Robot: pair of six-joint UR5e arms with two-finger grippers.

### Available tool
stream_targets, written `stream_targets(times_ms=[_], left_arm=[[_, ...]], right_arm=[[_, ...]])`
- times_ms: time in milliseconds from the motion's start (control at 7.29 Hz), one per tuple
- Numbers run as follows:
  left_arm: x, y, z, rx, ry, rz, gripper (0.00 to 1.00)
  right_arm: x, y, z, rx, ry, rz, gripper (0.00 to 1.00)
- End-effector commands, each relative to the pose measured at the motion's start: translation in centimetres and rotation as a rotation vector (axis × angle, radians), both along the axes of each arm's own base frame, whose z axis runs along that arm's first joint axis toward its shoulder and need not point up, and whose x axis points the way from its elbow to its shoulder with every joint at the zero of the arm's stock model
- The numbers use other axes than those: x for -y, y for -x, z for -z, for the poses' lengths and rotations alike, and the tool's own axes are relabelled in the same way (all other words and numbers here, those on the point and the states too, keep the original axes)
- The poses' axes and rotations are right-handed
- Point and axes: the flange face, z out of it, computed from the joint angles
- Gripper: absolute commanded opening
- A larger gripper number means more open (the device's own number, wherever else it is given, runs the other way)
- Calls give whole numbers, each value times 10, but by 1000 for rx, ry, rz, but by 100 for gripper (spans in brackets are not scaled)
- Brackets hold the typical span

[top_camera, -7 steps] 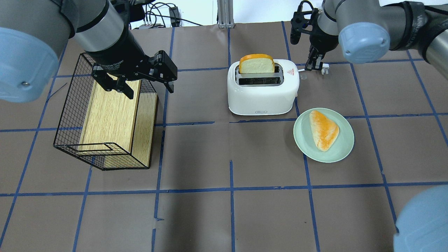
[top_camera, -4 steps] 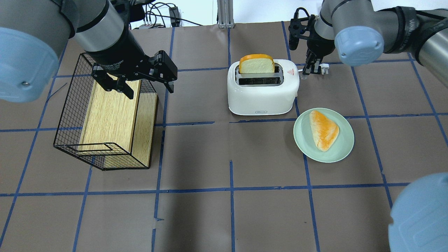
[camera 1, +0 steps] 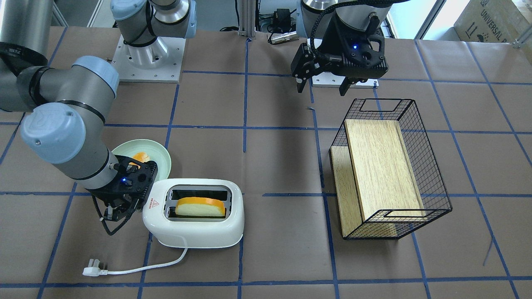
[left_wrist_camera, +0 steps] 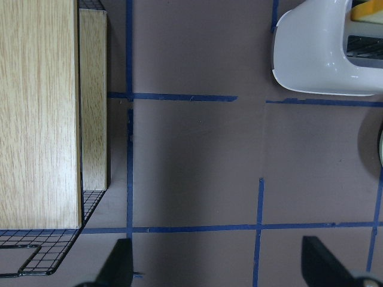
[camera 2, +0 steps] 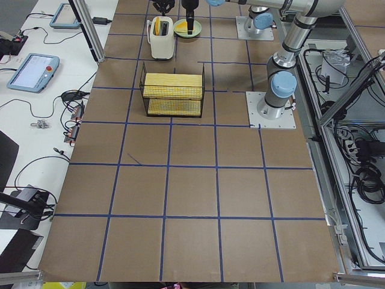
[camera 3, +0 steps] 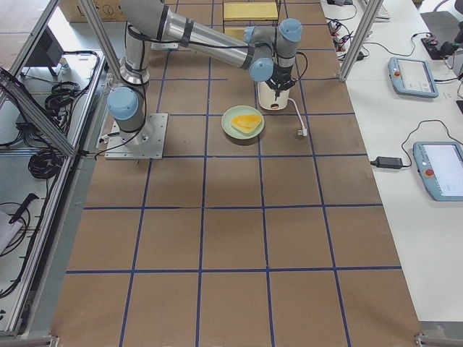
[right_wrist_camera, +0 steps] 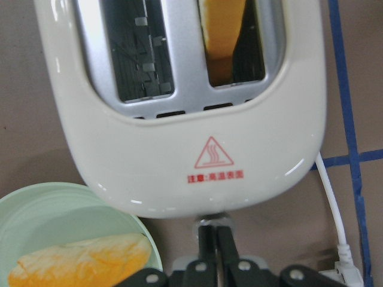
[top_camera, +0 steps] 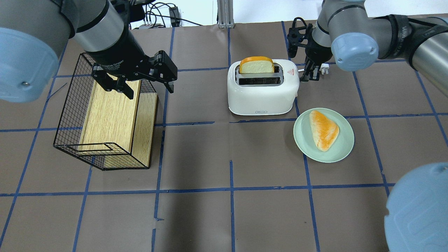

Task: Press toaster with right arm
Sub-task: 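Lower the right gripper to press the toaster lever down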

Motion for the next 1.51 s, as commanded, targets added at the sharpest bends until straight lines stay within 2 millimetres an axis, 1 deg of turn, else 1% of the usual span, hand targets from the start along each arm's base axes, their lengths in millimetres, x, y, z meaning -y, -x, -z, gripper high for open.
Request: stream_targets(times_ms=[0,275,824,1098,1373], left_arm=[[0,0,0,0,-1,0,100],[0,0,0,0,1,0,100],[0,0,0,0,-1,0,100],[0,0,0,0,-1,0,100],[0,0,0,0,-1,0,100]], right_arm=[[2,1,12,3,-18,-16,14],[2,2,13,-3,-21,-21,12],[3,2,22,2,-37,-19,12],[3,2,23,4,-38,-18,12],[-2,2,31,6,-53,-16,12]])
